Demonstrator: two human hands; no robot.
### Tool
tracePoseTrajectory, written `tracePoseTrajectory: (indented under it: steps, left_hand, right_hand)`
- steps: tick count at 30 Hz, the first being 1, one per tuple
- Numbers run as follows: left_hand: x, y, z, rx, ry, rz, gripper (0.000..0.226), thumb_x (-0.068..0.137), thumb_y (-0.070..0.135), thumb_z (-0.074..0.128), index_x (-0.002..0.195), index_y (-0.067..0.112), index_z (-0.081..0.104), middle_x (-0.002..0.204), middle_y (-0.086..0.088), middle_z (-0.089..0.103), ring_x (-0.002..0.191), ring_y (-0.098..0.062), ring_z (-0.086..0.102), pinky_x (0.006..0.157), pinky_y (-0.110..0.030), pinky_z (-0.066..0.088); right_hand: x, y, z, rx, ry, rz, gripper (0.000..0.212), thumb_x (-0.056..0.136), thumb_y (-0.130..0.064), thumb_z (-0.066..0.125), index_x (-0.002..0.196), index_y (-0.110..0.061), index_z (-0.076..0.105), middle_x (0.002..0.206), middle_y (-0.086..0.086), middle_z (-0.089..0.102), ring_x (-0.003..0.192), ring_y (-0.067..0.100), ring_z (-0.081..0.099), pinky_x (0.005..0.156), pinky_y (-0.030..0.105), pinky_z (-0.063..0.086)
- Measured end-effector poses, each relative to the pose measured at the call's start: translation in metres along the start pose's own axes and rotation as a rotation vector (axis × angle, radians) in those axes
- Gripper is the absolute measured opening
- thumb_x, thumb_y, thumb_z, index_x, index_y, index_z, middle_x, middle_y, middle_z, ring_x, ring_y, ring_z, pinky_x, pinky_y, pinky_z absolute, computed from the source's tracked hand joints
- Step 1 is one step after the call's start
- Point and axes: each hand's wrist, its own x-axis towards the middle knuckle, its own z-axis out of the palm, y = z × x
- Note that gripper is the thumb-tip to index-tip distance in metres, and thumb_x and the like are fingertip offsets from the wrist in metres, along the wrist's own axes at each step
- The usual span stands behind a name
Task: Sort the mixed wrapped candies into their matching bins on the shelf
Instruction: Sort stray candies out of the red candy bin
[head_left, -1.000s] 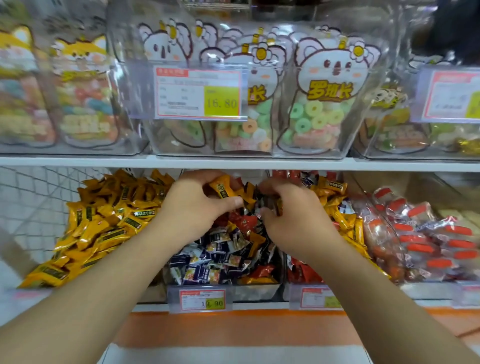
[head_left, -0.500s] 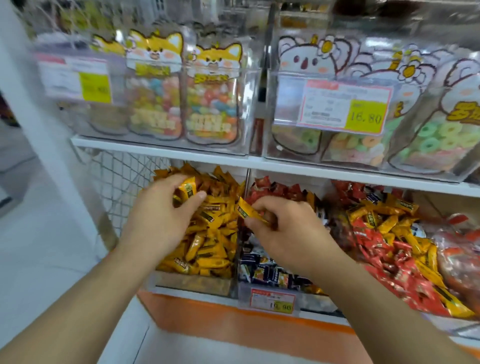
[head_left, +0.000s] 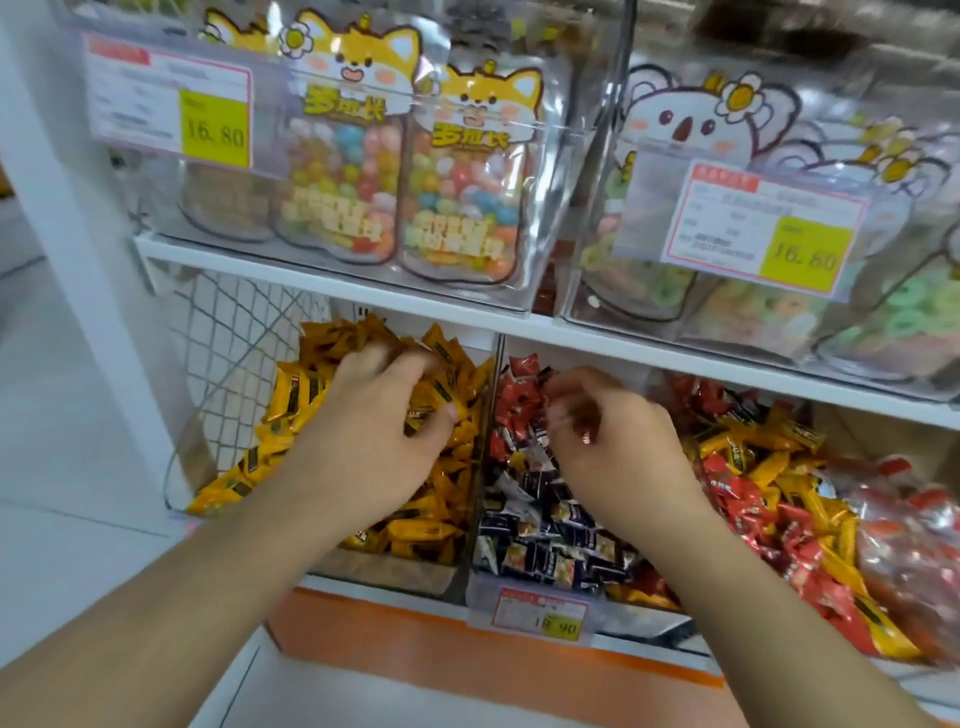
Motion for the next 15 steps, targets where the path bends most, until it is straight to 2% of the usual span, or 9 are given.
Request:
tracePoseTrajectory:
  steps: [2,4,6,7,9,10,11,13,15]
  left_hand:
    - [0.000,0.014,0.011,-0.029,-0.037,0.074,0.042,0.102,0.048,0.053,0.141,0.035,0.050,0.133,0.014,0.043,0.135,-0.007,0.031,0.103,-0.022,0.030]
    - [0.002,0.029,0.023,-0.051,-0.046,0.128,0.039,0.102,0.045,0.055,0.140,0.036,0.053,0.131,0.015,0.047,0.131,-0.008,0.038,0.102,-0.021,0.033]
    - [0.007,0.049,0.035,-0.073,-0.027,0.176,0.038,0.101,0.042,0.059,0.138,0.034,0.056,0.120,0.014,0.052,0.116,-0.008,0.049,0.095,-0.020,0.038]
    - [0.010,0.060,0.041,-0.083,-0.031,0.187,0.037,0.100,0.041,0.061,0.136,0.033,0.059,0.113,0.014,0.054,0.106,-0.008,0.053,0.091,-0.021,0.043]
    - [0.022,0.078,0.059,-0.076,-0.049,0.198,0.034,0.099,0.041,0.064,0.131,0.030,0.063,0.103,0.011,0.062,0.094,-0.011,0.059,0.084,-0.028,0.053]
    - [0.030,0.086,0.069,-0.064,-0.062,0.199,0.033,0.098,0.041,0.064,0.129,0.030,0.065,0.101,0.009,0.065,0.095,-0.014,0.062,0.081,-0.030,0.054]
    - [0.040,0.092,0.081,-0.050,-0.071,0.199,0.032,0.097,0.040,0.065,0.127,0.030,0.065,0.104,0.007,0.066,0.098,-0.017,0.063,0.081,-0.028,0.052]
    - [0.061,0.101,0.105,-0.023,-0.076,0.217,0.030,0.093,0.037,0.069,0.121,0.029,0.067,0.112,0.005,0.068,0.105,-0.020,0.063,0.081,-0.026,0.046]
    - [0.082,0.108,0.124,0.023,-0.124,0.174,0.023,0.091,0.033,0.072,0.113,0.027,0.069,0.104,0.005,0.066,0.097,-0.019,0.062,0.078,-0.027,0.045]
  right_hand:
    - [-0.002,0.012,-0.017,-0.094,0.027,0.034,0.025,0.095,-0.016,0.063,0.116,-0.029,0.063,0.085,-0.014,0.066,0.070,0.002,0.062,0.064,0.023,0.053]
    - [-0.003,0.028,-0.033,-0.197,0.048,0.082,0.032,0.094,-0.016,0.062,0.124,-0.025,0.063,0.087,-0.004,0.069,0.071,0.012,0.064,0.060,0.024,0.044]
    - [-0.005,0.045,-0.047,-0.256,0.063,0.132,0.035,0.091,-0.010,0.061,0.123,-0.021,0.068,0.102,0.006,0.072,0.087,0.027,0.066,0.069,0.025,0.039]
    - [-0.007,0.052,-0.051,-0.260,0.054,0.157,0.036,0.090,-0.007,0.061,0.121,-0.021,0.070,0.107,0.006,0.072,0.095,0.029,0.065,0.072,0.026,0.040]
    - [-0.012,0.063,-0.057,-0.238,0.010,0.185,0.039,0.089,-0.006,0.061,0.122,-0.024,0.071,0.114,0.002,0.073,0.104,0.028,0.066,0.080,0.029,0.050]
    - [-0.014,0.068,-0.059,-0.222,-0.005,0.191,0.040,0.089,-0.007,0.062,0.124,-0.026,0.071,0.116,0.000,0.073,0.107,0.026,0.067,0.085,0.031,0.054]
    - [-0.017,0.072,-0.062,-0.207,-0.014,0.193,0.041,0.091,-0.008,0.062,0.126,-0.028,0.070,0.119,-0.003,0.072,0.105,0.024,0.067,0.086,0.030,0.054]
    - [-0.022,0.080,-0.067,-0.189,-0.021,0.169,0.040,0.093,-0.011,0.063,0.128,-0.029,0.069,0.123,-0.006,0.072,0.094,0.020,0.068,0.080,0.024,0.050]
    - [-0.026,0.086,-0.070,-0.189,-0.013,0.125,0.037,0.093,-0.013,0.064,0.126,-0.027,0.070,0.124,-0.006,0.071,0.101,0.020,0.067,0.084,0.022,0.048]
